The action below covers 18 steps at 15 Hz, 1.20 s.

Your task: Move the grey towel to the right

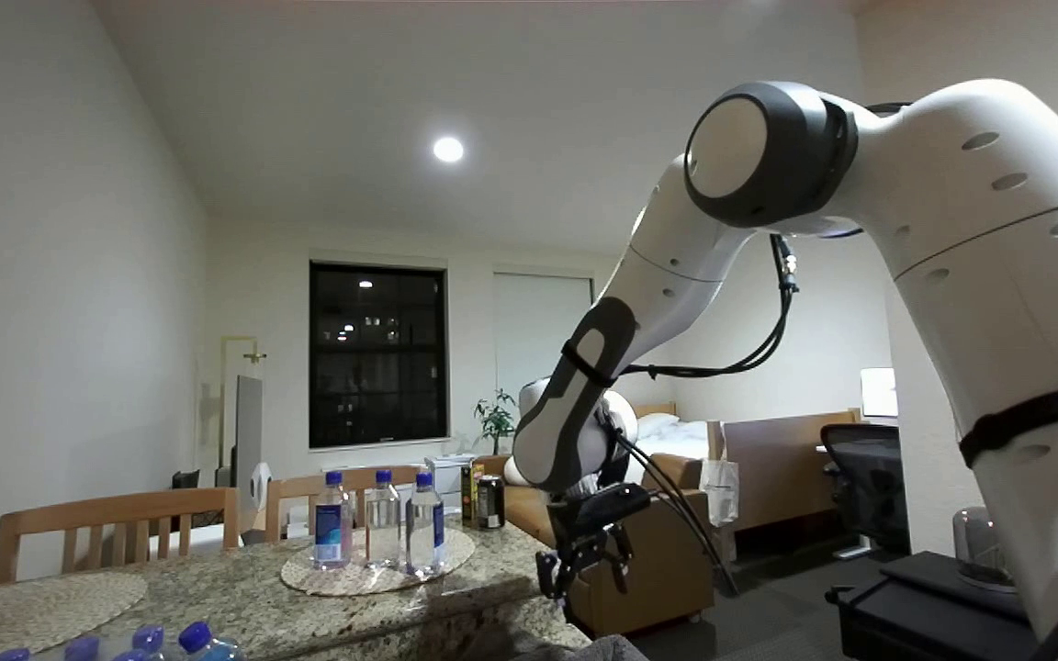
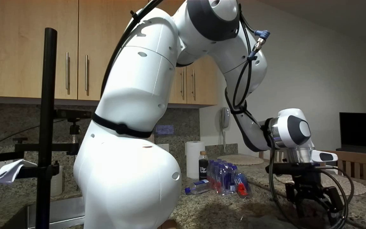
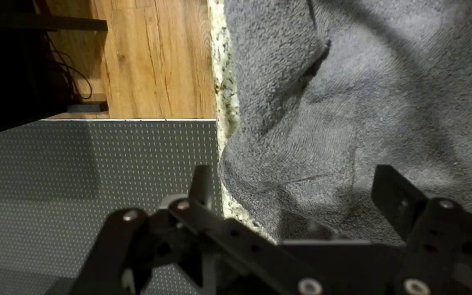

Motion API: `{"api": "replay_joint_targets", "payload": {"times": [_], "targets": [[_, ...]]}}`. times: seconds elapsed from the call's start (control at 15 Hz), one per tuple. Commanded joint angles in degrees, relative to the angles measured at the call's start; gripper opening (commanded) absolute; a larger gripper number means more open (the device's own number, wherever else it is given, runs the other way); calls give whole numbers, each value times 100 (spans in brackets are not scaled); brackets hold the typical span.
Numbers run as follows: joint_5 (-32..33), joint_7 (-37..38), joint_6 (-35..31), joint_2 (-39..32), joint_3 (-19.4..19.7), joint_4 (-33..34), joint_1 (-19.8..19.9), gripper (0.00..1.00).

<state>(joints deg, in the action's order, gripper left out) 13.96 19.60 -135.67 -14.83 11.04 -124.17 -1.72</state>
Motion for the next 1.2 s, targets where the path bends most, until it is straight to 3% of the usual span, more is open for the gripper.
{"api": "replay_joint_targets", "payload": {"times": [0.0, 0.6, 1.13], "targets": [[-73, 177, 66, 304, -141, -202, 55, 100], [-383, 131, 132, 784, -433, -578, 52, 100], [-572, 158, 615, 1322, -631, -1047, 67, 100]]}}
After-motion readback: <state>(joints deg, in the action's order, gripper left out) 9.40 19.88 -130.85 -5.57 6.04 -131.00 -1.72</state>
